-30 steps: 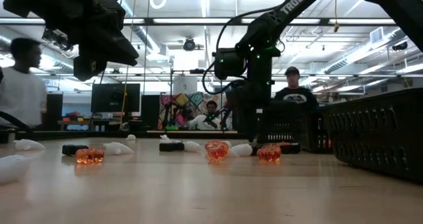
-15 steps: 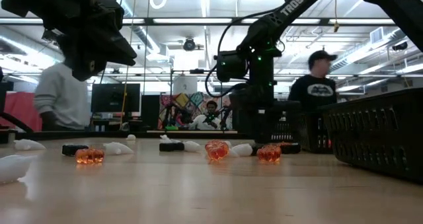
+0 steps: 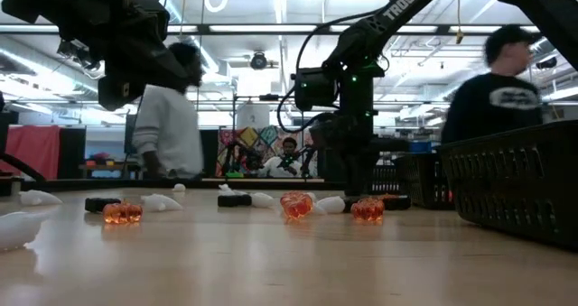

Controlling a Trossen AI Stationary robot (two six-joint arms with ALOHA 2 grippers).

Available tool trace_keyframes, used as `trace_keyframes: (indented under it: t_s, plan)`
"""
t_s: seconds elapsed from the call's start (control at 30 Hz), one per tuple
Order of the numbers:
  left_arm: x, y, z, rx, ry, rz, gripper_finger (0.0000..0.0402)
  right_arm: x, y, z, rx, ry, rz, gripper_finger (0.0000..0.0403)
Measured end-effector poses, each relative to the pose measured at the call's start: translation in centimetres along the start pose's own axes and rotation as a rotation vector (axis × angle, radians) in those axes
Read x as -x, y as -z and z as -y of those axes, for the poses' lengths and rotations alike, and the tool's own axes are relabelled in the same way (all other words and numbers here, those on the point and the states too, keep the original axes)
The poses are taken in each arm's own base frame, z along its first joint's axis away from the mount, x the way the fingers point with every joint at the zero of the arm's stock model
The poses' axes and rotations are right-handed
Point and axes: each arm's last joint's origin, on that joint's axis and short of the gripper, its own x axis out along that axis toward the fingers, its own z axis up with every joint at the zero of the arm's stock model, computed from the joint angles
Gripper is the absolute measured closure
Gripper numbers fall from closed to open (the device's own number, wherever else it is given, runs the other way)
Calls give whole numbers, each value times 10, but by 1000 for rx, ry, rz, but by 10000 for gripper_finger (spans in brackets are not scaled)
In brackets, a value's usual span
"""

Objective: Sort Halloween decoration
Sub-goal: Put the black skeleton toy into the bottom black bin

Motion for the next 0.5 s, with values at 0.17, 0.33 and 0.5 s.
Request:
trace_keyframes:
  t_s: [0.17,0.33,0.5]
  plan:
    - [0,0,0,2,0,0,333,30,-7,-17,-138,-57,30,373]
    - [0,-1,-1,-51,-8,8,333,79,-12,-34,-234,-30,187,369]
    - [-1,-5,-5,-100,-62,59,333,137,-8,-64,-294,-127,421,369]
